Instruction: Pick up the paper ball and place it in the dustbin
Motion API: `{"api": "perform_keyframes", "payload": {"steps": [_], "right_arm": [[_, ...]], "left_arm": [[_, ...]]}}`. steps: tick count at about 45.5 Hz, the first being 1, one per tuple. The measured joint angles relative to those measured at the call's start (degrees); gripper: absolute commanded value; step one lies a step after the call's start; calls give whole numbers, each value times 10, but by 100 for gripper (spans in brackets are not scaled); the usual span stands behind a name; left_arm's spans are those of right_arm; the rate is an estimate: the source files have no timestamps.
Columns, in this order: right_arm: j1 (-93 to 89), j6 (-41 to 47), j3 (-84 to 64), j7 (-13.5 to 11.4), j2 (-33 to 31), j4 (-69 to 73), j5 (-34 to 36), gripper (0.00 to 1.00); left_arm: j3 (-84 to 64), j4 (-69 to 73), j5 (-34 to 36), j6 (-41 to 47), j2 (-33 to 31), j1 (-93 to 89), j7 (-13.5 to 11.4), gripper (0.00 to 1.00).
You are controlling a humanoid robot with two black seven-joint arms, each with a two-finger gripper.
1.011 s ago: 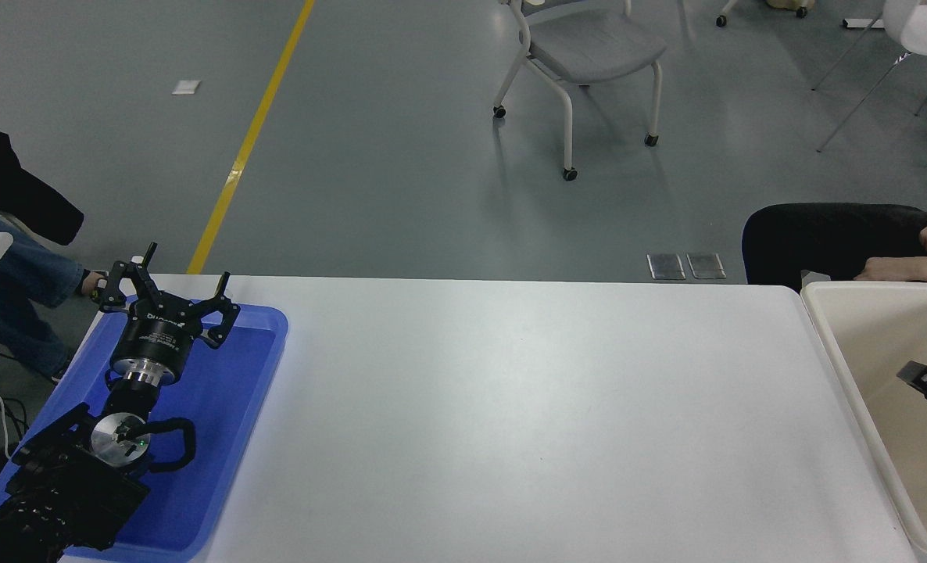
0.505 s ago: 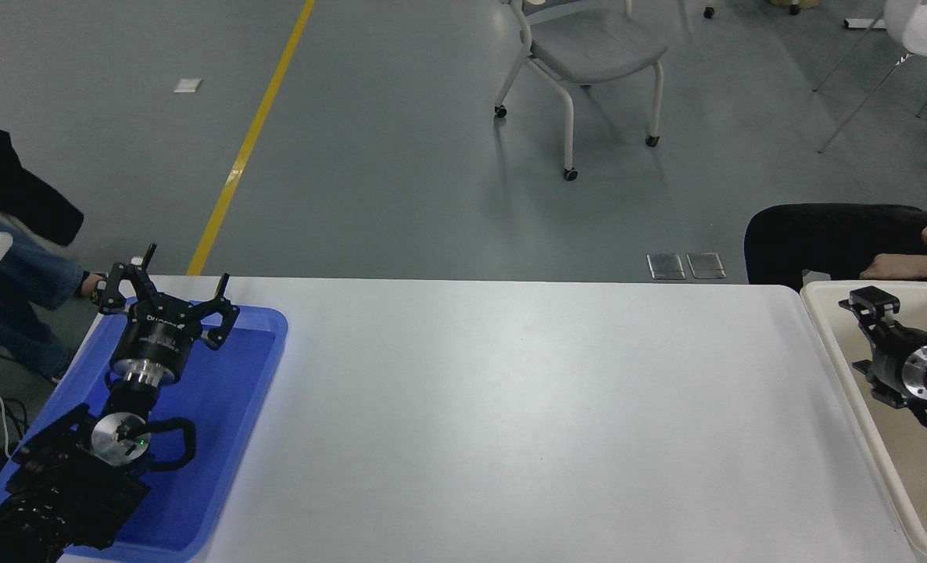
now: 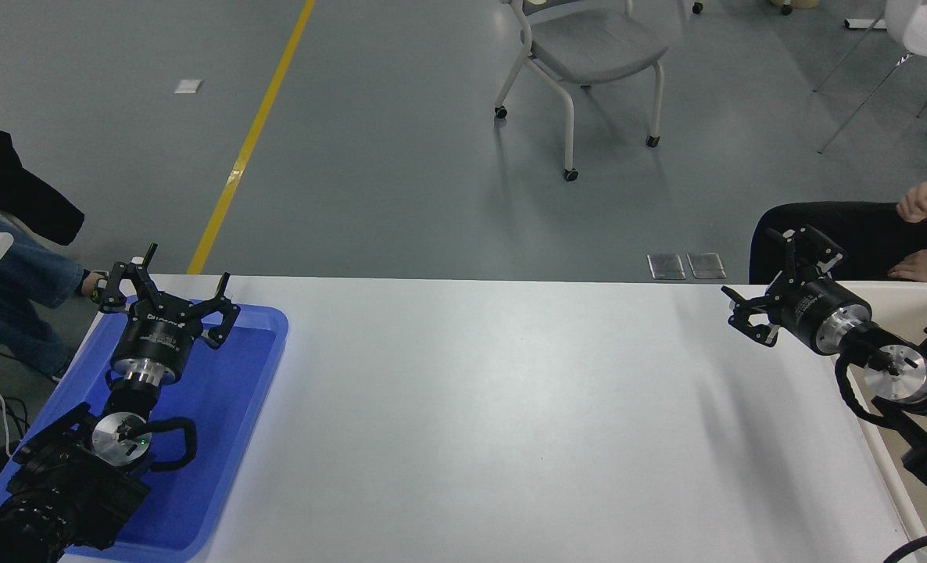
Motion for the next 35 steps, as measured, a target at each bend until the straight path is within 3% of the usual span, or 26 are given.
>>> {"api": "perform_keyframes", "payload": {"steps": [35], "right_arm": [[-64,147,20,0,30,-96,43,100]], "left_arm": [[0,0,0,0,0,0,0,100]]}}
